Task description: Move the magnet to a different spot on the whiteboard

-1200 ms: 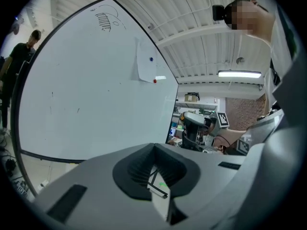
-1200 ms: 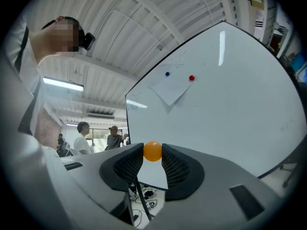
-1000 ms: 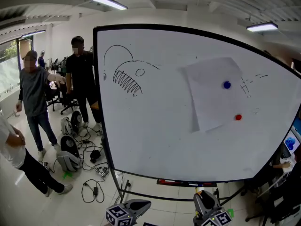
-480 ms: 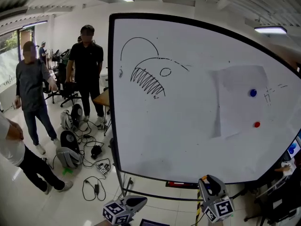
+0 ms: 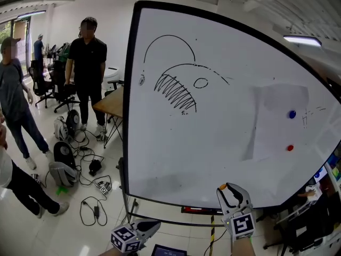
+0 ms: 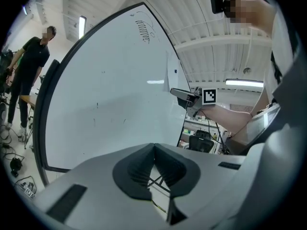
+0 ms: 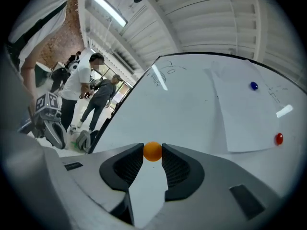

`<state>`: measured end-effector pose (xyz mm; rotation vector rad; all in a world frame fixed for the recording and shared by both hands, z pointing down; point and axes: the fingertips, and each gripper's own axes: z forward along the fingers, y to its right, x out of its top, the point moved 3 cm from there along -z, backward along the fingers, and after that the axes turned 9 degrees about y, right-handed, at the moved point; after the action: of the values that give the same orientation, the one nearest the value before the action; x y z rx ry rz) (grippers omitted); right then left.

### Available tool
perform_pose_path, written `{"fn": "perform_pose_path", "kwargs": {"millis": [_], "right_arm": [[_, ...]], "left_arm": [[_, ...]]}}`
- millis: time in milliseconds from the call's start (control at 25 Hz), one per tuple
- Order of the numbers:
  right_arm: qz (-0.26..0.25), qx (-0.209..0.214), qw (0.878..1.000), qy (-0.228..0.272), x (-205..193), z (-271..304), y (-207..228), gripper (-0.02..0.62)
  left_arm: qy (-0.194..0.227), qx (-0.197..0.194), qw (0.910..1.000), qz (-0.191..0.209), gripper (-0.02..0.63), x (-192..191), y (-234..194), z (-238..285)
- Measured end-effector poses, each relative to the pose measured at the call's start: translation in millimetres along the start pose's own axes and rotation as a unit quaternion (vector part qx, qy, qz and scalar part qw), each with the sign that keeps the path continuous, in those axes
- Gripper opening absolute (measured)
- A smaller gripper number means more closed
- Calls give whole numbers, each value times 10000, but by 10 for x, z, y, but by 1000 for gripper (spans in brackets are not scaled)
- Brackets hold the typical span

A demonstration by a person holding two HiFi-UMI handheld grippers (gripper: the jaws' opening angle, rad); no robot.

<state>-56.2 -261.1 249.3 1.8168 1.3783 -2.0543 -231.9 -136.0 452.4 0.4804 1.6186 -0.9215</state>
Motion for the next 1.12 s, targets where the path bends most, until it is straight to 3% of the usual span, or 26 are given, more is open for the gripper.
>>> {"fn": "perform_pose_path", "kwargs": {"millis": [280,520,720,840,1120], "right_arm": [[-736,-230,9956,-524,-17,484,136,137],[-1269,-793,9823,-1123,-79,810,271,138],[-1501,-1361,9752,-893,66,936,316,138],[-1484,-1463,9760,-629,128,1012,308,138],[-1017,-1665,9795,-499,157,1163,327,140]], "left_arm": [[32,-4,10000,17,34,132,-439,-109],[38,-108,9997,208,33,283,-691,-114],[-7,-249,9995,215,34,329,-854,-155],[5,-300,9994,194,34,350,-943,-162],[61,-319,9993,161,34,415,-1085,-237]]}}
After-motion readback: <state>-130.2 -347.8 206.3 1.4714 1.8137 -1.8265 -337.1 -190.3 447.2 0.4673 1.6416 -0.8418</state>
